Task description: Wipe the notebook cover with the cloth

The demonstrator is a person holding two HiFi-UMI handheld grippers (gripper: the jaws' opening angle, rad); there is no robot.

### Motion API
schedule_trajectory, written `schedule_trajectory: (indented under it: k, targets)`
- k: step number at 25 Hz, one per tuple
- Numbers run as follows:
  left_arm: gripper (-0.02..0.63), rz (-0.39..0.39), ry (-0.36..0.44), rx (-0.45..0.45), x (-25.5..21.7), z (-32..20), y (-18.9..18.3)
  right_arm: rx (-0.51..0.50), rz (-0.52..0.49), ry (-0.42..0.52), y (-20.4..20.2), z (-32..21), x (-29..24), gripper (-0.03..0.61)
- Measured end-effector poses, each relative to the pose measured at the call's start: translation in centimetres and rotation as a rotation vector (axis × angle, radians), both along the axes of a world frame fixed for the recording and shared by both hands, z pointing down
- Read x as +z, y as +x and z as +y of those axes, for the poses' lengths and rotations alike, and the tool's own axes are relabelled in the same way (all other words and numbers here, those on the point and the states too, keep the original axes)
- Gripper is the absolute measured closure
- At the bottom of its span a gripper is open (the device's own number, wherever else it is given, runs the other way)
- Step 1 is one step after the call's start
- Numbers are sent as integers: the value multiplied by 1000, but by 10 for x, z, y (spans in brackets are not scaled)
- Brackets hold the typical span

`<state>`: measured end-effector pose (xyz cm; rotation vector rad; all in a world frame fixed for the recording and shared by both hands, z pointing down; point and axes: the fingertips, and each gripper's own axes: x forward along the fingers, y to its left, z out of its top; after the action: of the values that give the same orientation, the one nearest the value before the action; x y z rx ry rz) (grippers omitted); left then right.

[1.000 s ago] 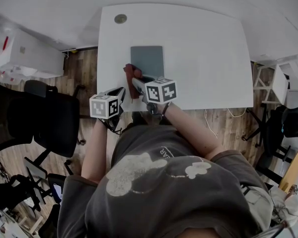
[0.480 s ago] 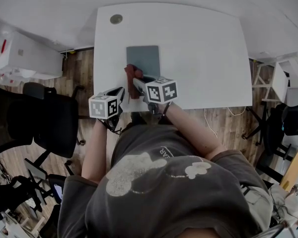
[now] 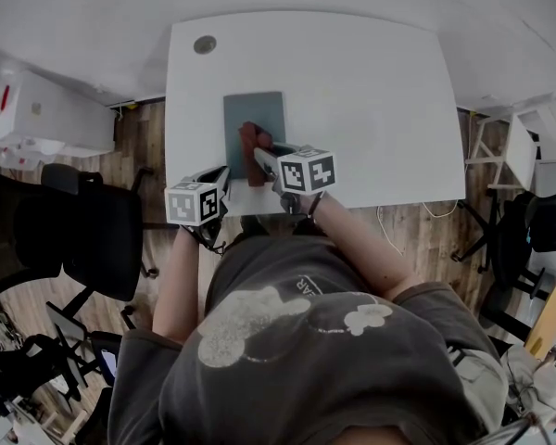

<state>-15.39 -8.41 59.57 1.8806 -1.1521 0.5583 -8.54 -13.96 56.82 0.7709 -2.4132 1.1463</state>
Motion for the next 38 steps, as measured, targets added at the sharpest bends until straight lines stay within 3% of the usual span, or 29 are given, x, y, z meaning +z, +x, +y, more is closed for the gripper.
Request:
schedule_trajectory:
  k: [25, 32, 38]
  targets:
    - [617, -10, 16, -94, -5, 2, 78, -26, 11, 2, 94, -12, -1, 489]
    - [617, -13, 35, -208, -13, 1, 89, -77, -20, 1, 112, -25, -8, 489]
    - [617, -14, 65, -297, -26, 15, 83, -137, -42, 31, 98, -35, -21, 489]
